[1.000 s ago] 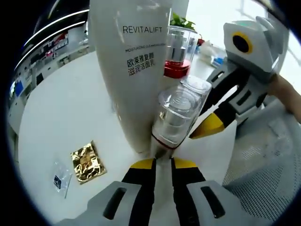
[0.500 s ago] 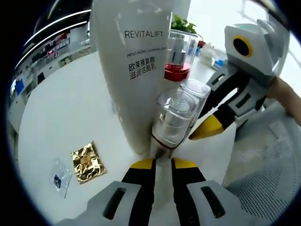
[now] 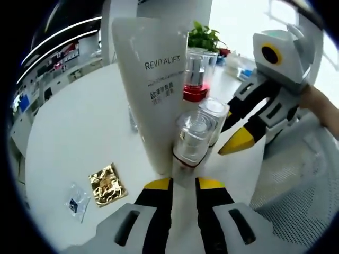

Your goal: Arrange the skincare products in the storage area until every visible bottle or jar stands upright without overlapping.

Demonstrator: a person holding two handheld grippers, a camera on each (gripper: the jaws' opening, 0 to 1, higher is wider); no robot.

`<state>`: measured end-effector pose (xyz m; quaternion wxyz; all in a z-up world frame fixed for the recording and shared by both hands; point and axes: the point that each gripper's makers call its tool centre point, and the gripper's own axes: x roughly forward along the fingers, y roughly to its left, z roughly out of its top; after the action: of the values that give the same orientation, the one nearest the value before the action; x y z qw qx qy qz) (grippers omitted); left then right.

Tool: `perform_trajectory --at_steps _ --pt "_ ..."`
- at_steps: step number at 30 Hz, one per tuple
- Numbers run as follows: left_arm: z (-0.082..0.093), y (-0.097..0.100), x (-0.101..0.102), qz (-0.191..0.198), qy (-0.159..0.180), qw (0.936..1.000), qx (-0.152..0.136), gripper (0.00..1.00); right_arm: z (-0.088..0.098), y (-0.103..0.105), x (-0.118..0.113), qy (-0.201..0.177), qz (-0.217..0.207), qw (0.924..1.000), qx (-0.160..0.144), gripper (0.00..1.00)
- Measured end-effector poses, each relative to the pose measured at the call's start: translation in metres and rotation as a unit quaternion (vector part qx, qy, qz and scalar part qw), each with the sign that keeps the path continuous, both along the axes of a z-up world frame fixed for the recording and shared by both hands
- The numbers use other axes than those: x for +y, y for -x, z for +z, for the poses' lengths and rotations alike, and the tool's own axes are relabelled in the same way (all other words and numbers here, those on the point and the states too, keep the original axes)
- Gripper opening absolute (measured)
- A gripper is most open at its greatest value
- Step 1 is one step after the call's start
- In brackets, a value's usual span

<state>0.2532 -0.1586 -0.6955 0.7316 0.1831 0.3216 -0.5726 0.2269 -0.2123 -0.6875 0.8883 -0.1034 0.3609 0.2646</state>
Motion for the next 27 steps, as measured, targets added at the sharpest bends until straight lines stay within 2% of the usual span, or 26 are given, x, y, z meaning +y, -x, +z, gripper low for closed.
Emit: perform_trajectory --at_steps 6,12,21,27 --pt "0.014 0.001 0.004 -0.014 0.005 0.9996 -0.026 0.16 0.015 0.004 0.001 -0.008 -0.004 0.9999 -0.010 0.22" --pt "0.032 0.001 0.011 -0.023 0.013 0.9987 -0.043 0.25 0.031 0.008 -0.001 -0.004 -0.012 0.9996 -0.026 0.30" --pt "0.070 -0.006 0.034 -0.009 0.030 0.9963 -0.080 0.36 0.063 0.014 -0.003 0.004 -0.023 0.9983 -0.053 0.42" --pt "0.088 -0.009 0.046 0.000 0.037 0.9944 -0.099 0.40 0.074 0.017 -0.007 0.004 -0.038 0.9974 -0.061 0.53"
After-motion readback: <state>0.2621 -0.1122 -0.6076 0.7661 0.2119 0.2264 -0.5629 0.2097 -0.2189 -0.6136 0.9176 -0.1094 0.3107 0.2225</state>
